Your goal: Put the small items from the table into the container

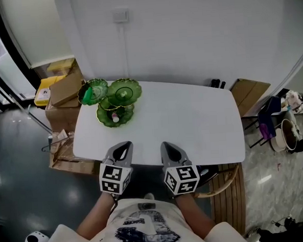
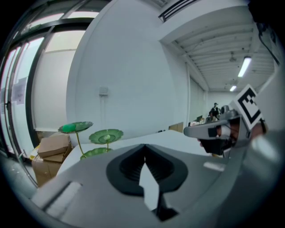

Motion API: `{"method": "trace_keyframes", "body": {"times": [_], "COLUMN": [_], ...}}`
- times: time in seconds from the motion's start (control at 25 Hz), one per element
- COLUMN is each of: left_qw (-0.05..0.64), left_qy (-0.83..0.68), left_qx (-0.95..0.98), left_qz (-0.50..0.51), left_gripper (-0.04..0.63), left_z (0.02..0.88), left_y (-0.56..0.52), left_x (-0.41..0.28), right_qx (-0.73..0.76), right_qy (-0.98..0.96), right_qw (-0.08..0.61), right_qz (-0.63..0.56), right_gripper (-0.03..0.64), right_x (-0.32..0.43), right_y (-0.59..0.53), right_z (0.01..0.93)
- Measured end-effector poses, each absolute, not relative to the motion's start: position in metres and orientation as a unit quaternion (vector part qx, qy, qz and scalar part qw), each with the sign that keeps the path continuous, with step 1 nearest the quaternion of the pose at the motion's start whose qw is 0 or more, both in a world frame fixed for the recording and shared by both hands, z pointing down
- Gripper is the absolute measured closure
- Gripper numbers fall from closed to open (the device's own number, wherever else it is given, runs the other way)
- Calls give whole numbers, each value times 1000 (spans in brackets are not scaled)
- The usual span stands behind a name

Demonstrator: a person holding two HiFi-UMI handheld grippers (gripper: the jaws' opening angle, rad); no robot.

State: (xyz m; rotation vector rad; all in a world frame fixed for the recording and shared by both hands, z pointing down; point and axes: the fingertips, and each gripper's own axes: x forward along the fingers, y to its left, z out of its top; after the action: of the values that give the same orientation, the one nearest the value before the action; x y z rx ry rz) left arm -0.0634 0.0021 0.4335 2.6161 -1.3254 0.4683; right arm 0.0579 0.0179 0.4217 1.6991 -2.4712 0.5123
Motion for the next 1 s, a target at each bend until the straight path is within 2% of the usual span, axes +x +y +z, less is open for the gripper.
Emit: {"method": "trace_keyframes", "body": {"times": [1.0], "left_qw": [97], "left_qy": [-441], "left_qx": [879], "left_qz": [155], "left_gripper": [605], "left_z": [439], "left_y": [37], "left_x": [-63], "right_qx": [559], "right_qy": [-812], "right_qw": [54], "right_qz": [162], "right_gripper": [620], "right_x": [59], "right_y": [57], "right_z": [423]}}
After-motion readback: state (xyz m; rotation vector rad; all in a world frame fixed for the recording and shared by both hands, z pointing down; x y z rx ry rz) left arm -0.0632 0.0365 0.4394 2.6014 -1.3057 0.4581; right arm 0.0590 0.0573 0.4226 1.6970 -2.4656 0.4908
